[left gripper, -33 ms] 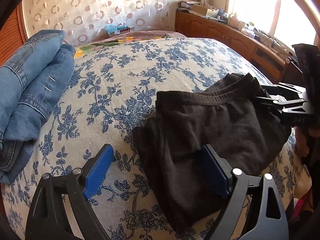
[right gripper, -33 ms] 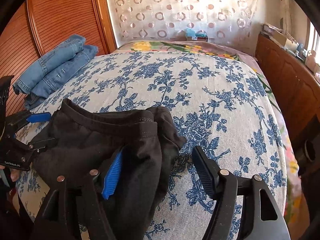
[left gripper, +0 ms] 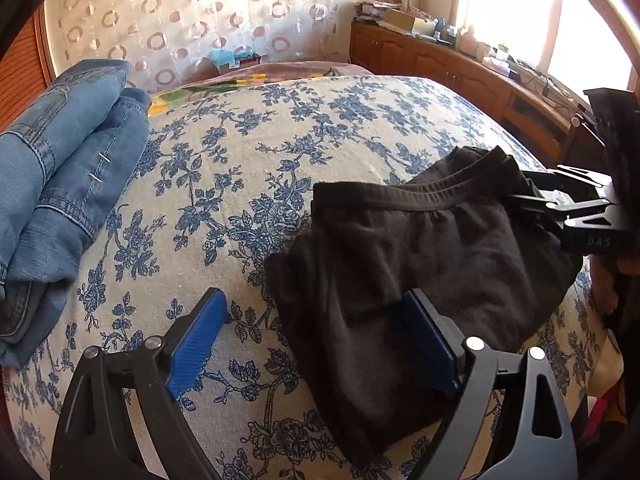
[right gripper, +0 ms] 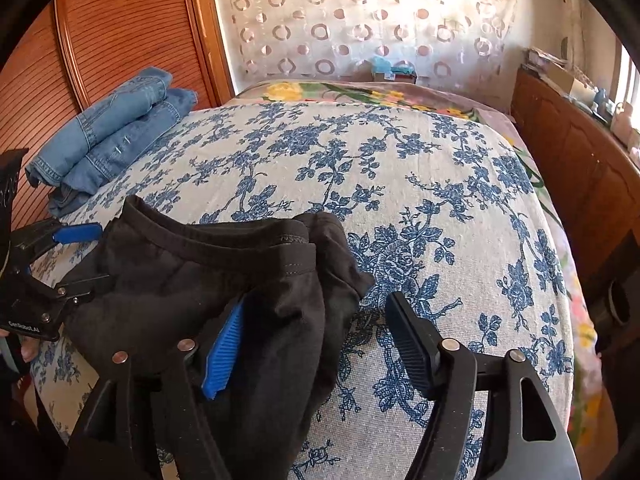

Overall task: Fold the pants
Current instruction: 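Close both grippers on the folded black pants bundle edges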

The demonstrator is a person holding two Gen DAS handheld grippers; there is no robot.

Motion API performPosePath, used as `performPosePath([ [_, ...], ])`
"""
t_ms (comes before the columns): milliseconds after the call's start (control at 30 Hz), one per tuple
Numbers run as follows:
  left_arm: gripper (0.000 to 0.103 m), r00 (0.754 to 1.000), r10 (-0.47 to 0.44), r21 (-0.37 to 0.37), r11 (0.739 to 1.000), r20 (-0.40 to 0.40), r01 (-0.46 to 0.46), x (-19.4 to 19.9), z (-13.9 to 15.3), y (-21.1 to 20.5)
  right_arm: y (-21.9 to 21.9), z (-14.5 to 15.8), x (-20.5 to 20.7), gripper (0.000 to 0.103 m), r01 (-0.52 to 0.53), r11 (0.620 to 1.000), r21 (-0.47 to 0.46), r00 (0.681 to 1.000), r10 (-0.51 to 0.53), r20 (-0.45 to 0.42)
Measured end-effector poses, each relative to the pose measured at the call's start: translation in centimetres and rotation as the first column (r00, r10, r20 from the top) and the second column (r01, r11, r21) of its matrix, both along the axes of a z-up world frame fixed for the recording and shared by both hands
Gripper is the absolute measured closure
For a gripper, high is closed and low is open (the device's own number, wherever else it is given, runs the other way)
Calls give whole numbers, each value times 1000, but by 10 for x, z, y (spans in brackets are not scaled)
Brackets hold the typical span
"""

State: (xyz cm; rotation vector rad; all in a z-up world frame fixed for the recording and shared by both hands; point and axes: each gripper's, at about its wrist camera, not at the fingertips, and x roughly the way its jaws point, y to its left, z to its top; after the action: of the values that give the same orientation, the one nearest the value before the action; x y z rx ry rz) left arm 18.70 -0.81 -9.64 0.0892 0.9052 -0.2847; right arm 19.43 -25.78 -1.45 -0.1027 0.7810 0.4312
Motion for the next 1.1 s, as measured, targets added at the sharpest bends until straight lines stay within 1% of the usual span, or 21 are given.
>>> performPosePath([
  [100,9,1000,-11,3,1000,-4,11,1,-1,-2,4,-1,0,29,-2,1000,-21,1000,2,4],
  [300,9,1000,-17,-2,1000,-12,17,6,0,0,6,-1,-1,29,-3,1000,-29,1000,3,5],
  [367,10,1000,-11,-28,1000,-13,10,8,1,3,6,-1,-1,29,-4,1000,-29,1000,4,5],
  [400,11,1000,-6,-52,999,-13,6,9,3,6,5,-1,-1,29,-6,1000,-27,1000,6,4],
  [467,22,1000,3,-91,996,-10,-4,10,4,11,5,0,0,29,-8,1000,-27,1000,8,-1],
  [500,25,1000,8,-108,994,-9,-9,10,5,13,5,0,1,29,-9,1000,-28,1000,9,-3],
  [567,38,1000,13,-132,991,-10,-14,11,6,17,6,1,3,29,-12,1000,-29,1000,12,-8],
  [600,42,1000,16,-141,990,-10,-17,12,6,18,6,1,4,29,-14,999,-29,1000,13,-10],
  [667,54,1000,5,-163,987,-14,-8,12,6,18,7,1,5,29,-16,1000,-26,1000,16,-16],
  [733,61,1000,-10,-173,985,-16,7,11,7,15,8,2,7,30,-21,1000,-21,1000,20,-19],
  [767,62,1000,-14,-171,985,-15,12,10,6,13,9,2,7,32,-23,1000,-19,1000,22,-20],
  [833,65,1000,-19,-168,986,-12,17,9,7,11,10,3,8,39,-32,999,-14,999,32,-20],
  [867,69,1000,-21,-174,985,-13,19,10,7,10,11,3,8,40,-39,999,-8,999,39,-22],
  [967,73,999,-26,-194,981,-19,22,10,7,11,10,3,9,46,-47,999,8,999,47,-28],
  [1100,76,999,-27,-221,975,-29,20,11,6,14,5,3,11,59,-56,997,59,997,59,-49],
])
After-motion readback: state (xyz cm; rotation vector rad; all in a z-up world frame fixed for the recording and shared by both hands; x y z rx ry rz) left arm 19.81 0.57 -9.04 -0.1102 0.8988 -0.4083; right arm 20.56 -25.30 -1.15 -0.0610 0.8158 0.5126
